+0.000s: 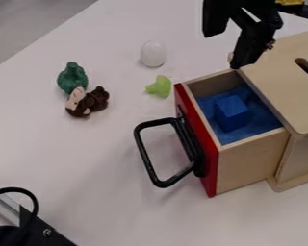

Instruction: Close the drawer

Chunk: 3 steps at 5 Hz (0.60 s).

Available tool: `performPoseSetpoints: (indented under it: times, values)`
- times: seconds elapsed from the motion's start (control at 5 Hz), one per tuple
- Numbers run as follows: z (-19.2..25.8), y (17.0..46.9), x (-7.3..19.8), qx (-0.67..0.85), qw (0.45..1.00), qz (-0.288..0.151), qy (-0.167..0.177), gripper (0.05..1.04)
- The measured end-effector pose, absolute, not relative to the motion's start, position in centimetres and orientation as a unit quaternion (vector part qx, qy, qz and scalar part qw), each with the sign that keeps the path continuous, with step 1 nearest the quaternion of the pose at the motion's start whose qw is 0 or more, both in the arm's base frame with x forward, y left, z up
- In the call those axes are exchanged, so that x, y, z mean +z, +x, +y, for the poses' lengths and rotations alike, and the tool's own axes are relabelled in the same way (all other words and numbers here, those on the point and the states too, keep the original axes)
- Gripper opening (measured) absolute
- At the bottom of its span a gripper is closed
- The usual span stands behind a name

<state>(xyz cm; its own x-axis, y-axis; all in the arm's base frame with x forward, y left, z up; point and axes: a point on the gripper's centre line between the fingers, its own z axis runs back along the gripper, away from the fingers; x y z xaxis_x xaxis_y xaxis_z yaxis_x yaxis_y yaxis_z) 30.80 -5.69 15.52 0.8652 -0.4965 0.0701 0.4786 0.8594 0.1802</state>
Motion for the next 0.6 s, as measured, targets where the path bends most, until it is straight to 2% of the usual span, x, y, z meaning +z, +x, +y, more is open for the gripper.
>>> performPoseSetpoints:
  times: [0.2,0.4,0.6]
  values:
    - [-5.69,30.53,14.59,-0.254,0.963,-0.041,0.076,0.999]
    - [-5.47,30.18,13.78,-0.257,0.964,-0.033,0.059,0.999]
    - [-4.81,29.67,13.87,-0.275,0.960,-0.045,0.038,0.999]
